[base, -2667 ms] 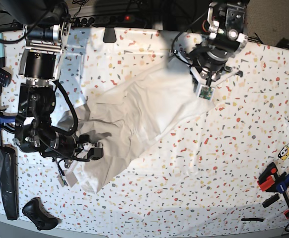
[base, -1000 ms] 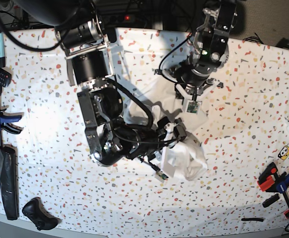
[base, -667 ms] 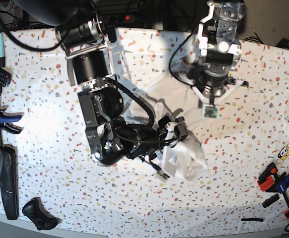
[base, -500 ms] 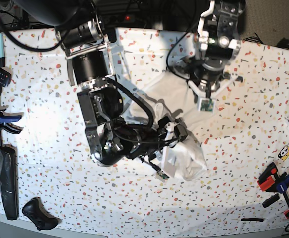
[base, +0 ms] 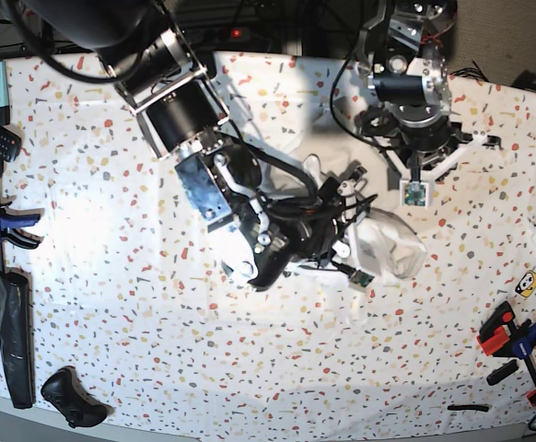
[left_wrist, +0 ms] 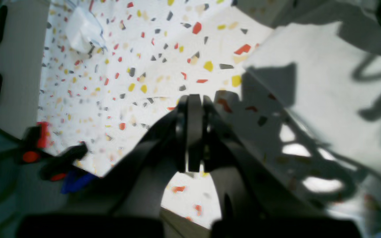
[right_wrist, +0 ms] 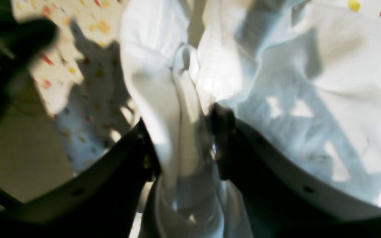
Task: Fold the T-shirt properly
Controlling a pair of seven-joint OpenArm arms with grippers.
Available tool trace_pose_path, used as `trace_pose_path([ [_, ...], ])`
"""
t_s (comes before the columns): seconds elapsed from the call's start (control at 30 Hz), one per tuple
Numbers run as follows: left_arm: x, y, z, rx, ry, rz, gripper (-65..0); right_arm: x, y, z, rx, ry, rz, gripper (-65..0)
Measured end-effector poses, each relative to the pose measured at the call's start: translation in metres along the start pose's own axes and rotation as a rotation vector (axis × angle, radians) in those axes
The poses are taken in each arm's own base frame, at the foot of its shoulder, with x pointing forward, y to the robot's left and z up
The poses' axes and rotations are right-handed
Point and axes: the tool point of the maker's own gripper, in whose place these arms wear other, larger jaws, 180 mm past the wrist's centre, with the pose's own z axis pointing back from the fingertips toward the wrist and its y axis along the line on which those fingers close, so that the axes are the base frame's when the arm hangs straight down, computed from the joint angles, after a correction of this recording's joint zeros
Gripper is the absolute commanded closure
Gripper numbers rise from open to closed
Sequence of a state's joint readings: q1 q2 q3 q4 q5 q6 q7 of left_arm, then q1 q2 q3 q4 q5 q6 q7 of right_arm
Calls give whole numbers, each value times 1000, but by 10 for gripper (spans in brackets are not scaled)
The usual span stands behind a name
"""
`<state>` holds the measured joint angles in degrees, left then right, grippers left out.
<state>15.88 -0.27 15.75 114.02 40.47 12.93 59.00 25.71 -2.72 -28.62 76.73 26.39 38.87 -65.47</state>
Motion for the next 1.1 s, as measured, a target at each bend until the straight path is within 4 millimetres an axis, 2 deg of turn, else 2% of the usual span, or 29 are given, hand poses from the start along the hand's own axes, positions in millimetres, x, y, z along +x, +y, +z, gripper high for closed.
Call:
trace_pose_path([
  [0.13,1,8,0,43,-5,4,0,9,0,6,-5,-22,17,-208],
  [0.3,1,8,0,42,-6,4,0,50,20,25,104,-174,25,-208],
  [0.4,1,8,0,42,-5,5,0,57,28,23,123,-191,27,-208],
  [0.47,1,8,0,42,-5,5,0,53,24,19,87,-164,38,-215],
  [0.57,1,8,0,43,-5,5,0,49,21,18,70,-145,40,-280],
  [0.7,1,8,0,42,-5,5,0,51,22,20,79,-153,40,-285],
  [0.8,1,8,0,42,-6,5,0,60,6,29,36,-176,29,-284],
  [0.87,1,8,0,42,-6,5,0,69,-15,42,-21,-212,-21,-284],
  [0.9,1,8,0,42,-8,5,0,71,-26,49,-51,-230,-53,-276],
  [0.93,3,8,0,42,-15,5,0,72,-38,55,-81,-256,-83,-240],
  [1.03,6,8,1,37,-29,13,0,62,-67,70,-146,-279,-168,-81],
  [1.1,17,6,6,0,-71,56,0,53,-79,73,-161,-285,-223,-6],
])
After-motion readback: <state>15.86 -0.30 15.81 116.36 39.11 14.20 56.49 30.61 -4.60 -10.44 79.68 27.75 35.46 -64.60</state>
